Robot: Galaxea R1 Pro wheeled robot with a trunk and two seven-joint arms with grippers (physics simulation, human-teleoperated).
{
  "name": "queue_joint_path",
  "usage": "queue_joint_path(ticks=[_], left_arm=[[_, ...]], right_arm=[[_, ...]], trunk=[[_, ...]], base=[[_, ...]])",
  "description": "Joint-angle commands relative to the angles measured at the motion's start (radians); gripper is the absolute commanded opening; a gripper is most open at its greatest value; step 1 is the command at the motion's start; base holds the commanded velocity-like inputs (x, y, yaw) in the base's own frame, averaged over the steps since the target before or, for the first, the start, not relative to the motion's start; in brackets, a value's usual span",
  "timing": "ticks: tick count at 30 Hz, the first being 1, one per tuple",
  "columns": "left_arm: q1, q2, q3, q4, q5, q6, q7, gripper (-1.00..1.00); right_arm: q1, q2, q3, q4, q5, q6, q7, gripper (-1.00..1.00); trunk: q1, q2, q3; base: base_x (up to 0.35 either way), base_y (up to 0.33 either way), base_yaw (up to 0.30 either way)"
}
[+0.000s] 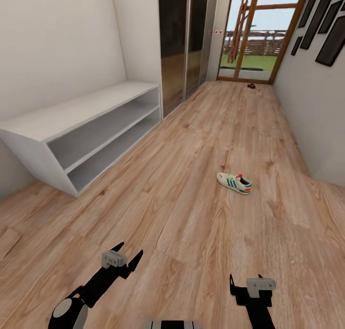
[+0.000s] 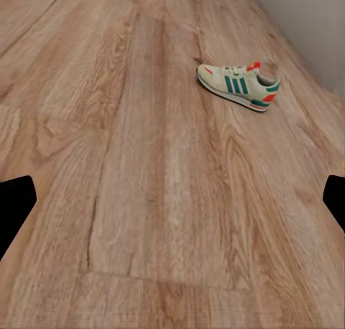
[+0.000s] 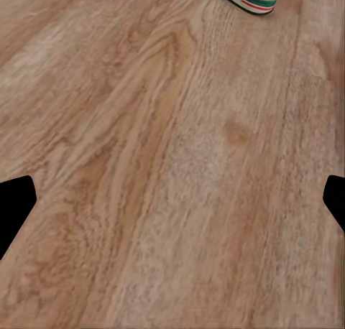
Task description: Pick up the two gym shoes and the two sandals from the corridor floor and place them onto the hallstand (shoe rack) in the corridor, making sure they are on the rack and not on the floor. Arrange them so the two gym shoes are next to each other and the two sandals are next to each other.
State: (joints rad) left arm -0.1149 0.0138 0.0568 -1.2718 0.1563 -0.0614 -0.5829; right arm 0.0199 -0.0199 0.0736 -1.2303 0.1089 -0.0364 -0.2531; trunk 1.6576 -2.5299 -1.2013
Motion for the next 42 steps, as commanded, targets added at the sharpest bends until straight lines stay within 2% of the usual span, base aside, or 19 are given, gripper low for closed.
queue_joint_path(ticks=[1, 42], left_arm=[[0.000, 0.000, 0.000, 0.000, 0.000, 0.000, 0.000, 1.00], [0.000, -0.001, 0.000, 0.002, -0.001, 0.000, 0.000, 1.00]], right_arm=[[0.000, 0.000, 0.000, 0.000, 0.000, 0.000, 0.000, 1.00], [0.000, 0.000, 0.000, 0.000, 0.000, 0.000, 0.000, 1.00]], trunk=[[0.000, 0.000, 0.000], [0.000, 0.000, 0.000]], base=[[0.257, -0.254, 0.000], [0.253, -0.257, 0.015]])
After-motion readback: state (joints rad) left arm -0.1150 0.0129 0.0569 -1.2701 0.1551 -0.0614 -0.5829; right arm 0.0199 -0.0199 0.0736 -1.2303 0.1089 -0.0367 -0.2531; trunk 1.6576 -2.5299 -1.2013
